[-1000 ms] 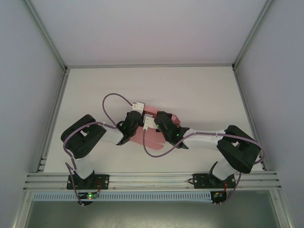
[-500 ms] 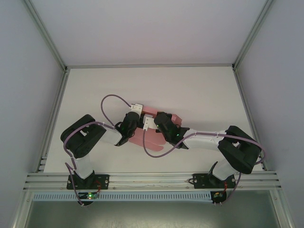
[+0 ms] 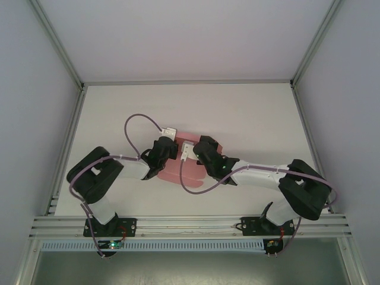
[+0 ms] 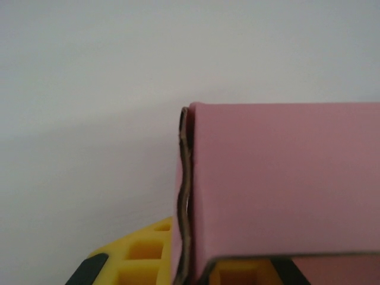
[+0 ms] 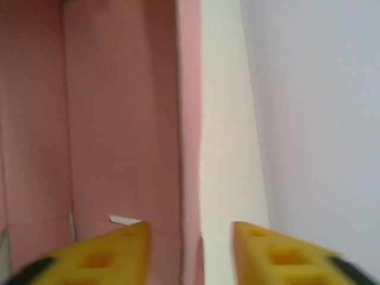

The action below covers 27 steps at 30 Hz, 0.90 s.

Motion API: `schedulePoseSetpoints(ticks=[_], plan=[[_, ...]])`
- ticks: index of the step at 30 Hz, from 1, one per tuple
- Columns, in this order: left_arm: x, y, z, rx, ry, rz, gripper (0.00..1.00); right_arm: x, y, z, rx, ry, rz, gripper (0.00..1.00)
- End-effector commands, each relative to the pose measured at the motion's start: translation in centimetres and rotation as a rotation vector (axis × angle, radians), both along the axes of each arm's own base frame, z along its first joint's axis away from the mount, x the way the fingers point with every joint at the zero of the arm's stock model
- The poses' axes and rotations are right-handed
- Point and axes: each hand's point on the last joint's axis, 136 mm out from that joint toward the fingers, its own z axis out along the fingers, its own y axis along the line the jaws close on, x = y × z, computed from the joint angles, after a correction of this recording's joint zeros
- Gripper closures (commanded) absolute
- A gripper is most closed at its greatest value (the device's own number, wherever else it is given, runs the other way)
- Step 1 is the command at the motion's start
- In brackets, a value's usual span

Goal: Assemble paper box

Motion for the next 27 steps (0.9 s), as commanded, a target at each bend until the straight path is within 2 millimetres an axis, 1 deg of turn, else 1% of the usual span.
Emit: schedulePoseSetpoints(ticks=[1, 2, 4, 5, 7, 9, 12, 14, 16, 17, 19, 21, 23, 26, 27], plan=[[-0.5, 1.2, 3.7, 0.027, 0.021, 0.093, 1.00, -0.1, 0.8, 6.6, 0.184, -0.090, -0.014, 0.14], [-0.8, 1.3, 4.3, 0.017, 0.027, 0.107, 1.00, -0.5, 1.0, 7.9, 0.238, -0.108, 0.004, 0.02], [-1.7, 1.9, 5.0, -0.012, 0.040, 0.134, 1.00, -1.9, 1.4, 10.3, 0.351, -0.116, 0.060, 0.02], [-2.0, 2.6, 5.2, -0.025, 0.043, 0.171, 1.00, -2.6, 1.4, 11.5, 0.419, -0.114, 0.088, 0.02], [-2.7, 3.8, 5.5, -0.040, 0.051, 0.221, 1.00, -4.2, 1.2, 13.9, 0.559, -0.114, 0.138, 0.02], [-3.4, 4.1, 5.9, -0.053, 0.056, 0.216, 1.00, -5.6, 0.6, 16.4, 0.692, -0.128, 0.172, 0.02], [-4.0, 4.2, 6.5, -0.082, 0.048, 0.193, 1.00, -6.3, -1.1, 19.6, 0.847, -0.148, 0.165, 0.02], [-4.4, 4.1, 6.9, -0.100, 0.038, 0.178, 1.00, -5.8, -2.3, 20.4, 0.901, -0.154, 0.124, 0.02], [-4.7, 4.2, 7.2, -0.112, 0.038, 0.175, 1.00, -4.4, -3.6, 20.3, 0.923, -0.136, 0.046, 0.02], [-4.8, 4.2, 7.4, -0.118, 0.040, 0.170, 1.00, -3.6, -4.2, 19.8, 0.924, -0.114, -0.005, 0.02], [-5.1, 3.9, 7.5, -0.133, 0.047, 0.147, 1.00, -2.4, -4.7, 18.7, 0.916, -0.072, -0.064, 0.02], [-5.3, 3.6, 7.7, -0.147, 0.051, 0.129, 1.00, -1.7, -4.4, 17.3, 0.892, -0.042, -0.082, 0.02], [-5.4, 3.5, 7.8, -0.159, 0.055, 0.129, 1.00, -1.4, -3.5, 15.7, 0.852, 0.009, -0.073, 0.02], [-5.5, 3.6, 7.9, -0.165, 0.058, 0.132, 1.00, -0.8, -3.0, 13.9, 0.825, 0.070, -0.111, 0.02], [-5.5, 3.6, 8.0, -0.169, 0.055, 0.132, 1.00, -0.7, -2.9, 13.6, 0.820, 0.078, -0.118, 0.02]])
